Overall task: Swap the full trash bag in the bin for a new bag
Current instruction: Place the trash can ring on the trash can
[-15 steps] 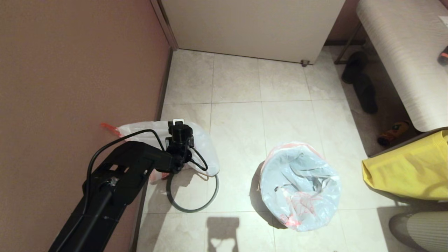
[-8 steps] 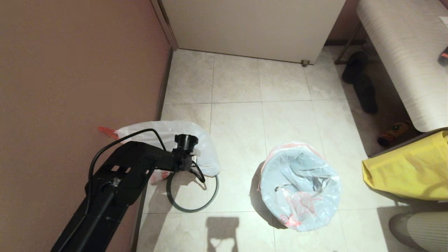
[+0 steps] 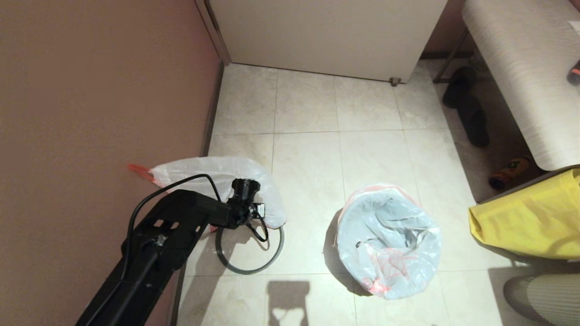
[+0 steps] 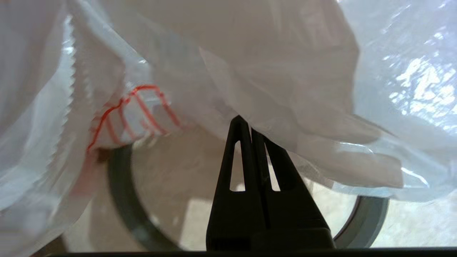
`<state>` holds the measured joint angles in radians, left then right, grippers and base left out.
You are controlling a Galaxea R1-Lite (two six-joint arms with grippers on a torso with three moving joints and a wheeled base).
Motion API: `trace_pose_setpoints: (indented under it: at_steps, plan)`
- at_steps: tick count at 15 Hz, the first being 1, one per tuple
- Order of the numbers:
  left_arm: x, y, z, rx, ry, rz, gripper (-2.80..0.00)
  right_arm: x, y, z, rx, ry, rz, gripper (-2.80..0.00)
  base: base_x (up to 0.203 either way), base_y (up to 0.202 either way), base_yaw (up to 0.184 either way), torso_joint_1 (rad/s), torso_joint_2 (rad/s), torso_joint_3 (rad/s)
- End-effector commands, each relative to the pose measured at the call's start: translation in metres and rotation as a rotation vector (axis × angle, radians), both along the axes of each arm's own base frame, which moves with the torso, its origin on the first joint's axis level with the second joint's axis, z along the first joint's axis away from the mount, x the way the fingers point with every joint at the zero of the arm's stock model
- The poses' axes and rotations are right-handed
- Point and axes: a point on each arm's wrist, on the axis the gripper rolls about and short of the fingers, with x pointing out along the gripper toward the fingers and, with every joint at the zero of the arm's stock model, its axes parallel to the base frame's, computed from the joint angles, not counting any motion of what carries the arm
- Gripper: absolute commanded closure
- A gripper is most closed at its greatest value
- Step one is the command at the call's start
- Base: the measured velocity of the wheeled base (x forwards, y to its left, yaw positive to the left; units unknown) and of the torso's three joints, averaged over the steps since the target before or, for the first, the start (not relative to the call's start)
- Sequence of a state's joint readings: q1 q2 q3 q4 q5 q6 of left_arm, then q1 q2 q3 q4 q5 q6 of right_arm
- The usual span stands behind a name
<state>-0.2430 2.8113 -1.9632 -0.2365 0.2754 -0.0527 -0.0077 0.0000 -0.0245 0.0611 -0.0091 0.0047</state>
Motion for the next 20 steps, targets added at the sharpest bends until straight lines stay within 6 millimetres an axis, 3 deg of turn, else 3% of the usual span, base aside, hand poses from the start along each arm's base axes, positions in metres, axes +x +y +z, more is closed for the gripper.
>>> trace_pose_setpoints:
  at_steps: [1,3,8,11,14,16,18,20]
  plan:
    - [0.004,0.002,-0.009,-0.016,-0.055,-0.005,0.0,0.0,0.0,0.0,0.0,0.002,0.0,0.0,0.0,0.0,0.0,0.0,0.0,0.0]
    - [0.013,0.011,-0.002,-0.028,-0.186,0.004,0.0,0.0,0.0,0.0,0.0,0.002,0.0,0.0,0.0,0.0,0.0,0.0,0.0,0.0]
    - [0.026,0.047,0.043,-0.036,-0.401,0.146,0.0,0.0,0.0,0.0,0.0,0.002,0.0,0.0,0.0,0.0,0.0,0.0,0.0,0.0]
    - [0.026,0.051,0.035,-0.021,-0.378,0.159,0.0,0.0,0.0,0.0,0.0,0.002,0.0,0.0,0.0,0.0,0.0,0.0,0.0,0.0]
    - [0.011,0.027,0.022,0.053,-0.158,0.176,0.0,0.0,0.0,0.0,0.0,0.002,0.0,0.0,0.0,0.0,0.0,0.0,0.0,0.0]
    - [-0.005,0.015,0.024,0.061,0.018,0.217,0.0,0.0,0.0,0.0,0.0,0.002,0.0,0.0,0.0,0.0,0.0,0.0,0.0,0.0]
    - [-0.022,0.015,0.021,0.054,0.18,0.276,0.0,0.0,0.0,0.0,0.0,0.002,0.0,0.0,0.0,0.0,0.0,0.0,0.0,0.0]
    - [-0.022,0.029,0.007,0.057,0.229,0.312,0.0,0.0,0.0,0.0,0.0,0.002,0.0,0.0,0.0,0.0,0.0,0.0,0.0,0.0]
